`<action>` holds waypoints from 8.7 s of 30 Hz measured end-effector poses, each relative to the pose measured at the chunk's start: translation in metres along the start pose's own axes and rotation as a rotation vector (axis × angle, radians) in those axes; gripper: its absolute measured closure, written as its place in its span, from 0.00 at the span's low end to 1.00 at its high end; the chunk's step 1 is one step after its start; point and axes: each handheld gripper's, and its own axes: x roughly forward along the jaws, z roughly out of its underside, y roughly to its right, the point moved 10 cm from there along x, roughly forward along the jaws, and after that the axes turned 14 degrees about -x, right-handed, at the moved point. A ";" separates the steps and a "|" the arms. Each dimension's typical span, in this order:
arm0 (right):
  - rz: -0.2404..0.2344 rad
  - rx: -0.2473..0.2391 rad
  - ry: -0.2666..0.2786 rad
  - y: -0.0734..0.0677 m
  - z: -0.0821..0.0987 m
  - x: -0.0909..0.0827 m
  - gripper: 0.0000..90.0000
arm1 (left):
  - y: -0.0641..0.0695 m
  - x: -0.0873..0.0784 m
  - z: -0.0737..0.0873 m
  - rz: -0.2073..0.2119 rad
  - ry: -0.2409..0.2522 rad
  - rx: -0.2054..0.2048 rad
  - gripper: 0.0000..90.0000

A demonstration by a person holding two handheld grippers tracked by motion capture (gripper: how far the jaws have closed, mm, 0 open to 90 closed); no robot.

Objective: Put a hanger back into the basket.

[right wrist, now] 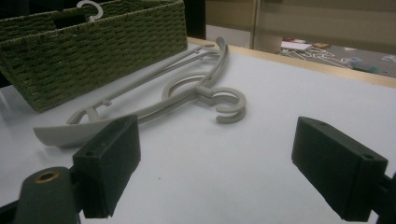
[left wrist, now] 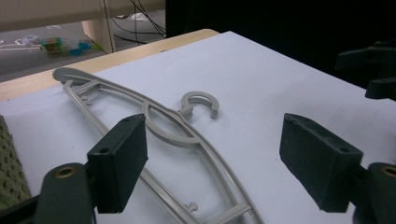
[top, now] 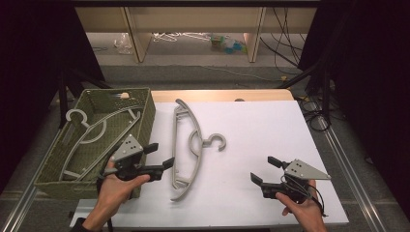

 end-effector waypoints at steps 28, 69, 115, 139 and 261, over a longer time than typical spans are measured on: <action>0.000 -0.008 0.004 0.000 -0.001 0.000 0.18 | 0.013 0.039 0.038 0.003 -0.075 0.019 0.20; -0.026 -0.017 0.008 -0.007 -0.004 0.002 0.19 | -0.014 0.157 0.081 -0.147 -0.628 0.094 0.57; -0.032 -0.028 -0.005 -0.009 -0.002 0.004 0.19 | -0.054 0.070 0.009 -0.106 -0.255 -0.252 0.89; -0.049 -0.014 0.007 -0.011 -0.002 0.005 0.20 | -0.031 0.041 -0.025 0.068 -0.117 -0.327 0.90; -0.044 -0.019 -0.022 -0.009 0.000 0.006 0.20 | -0.269 -0.122 0.000 -0.586 -0.220 -0.051 0.82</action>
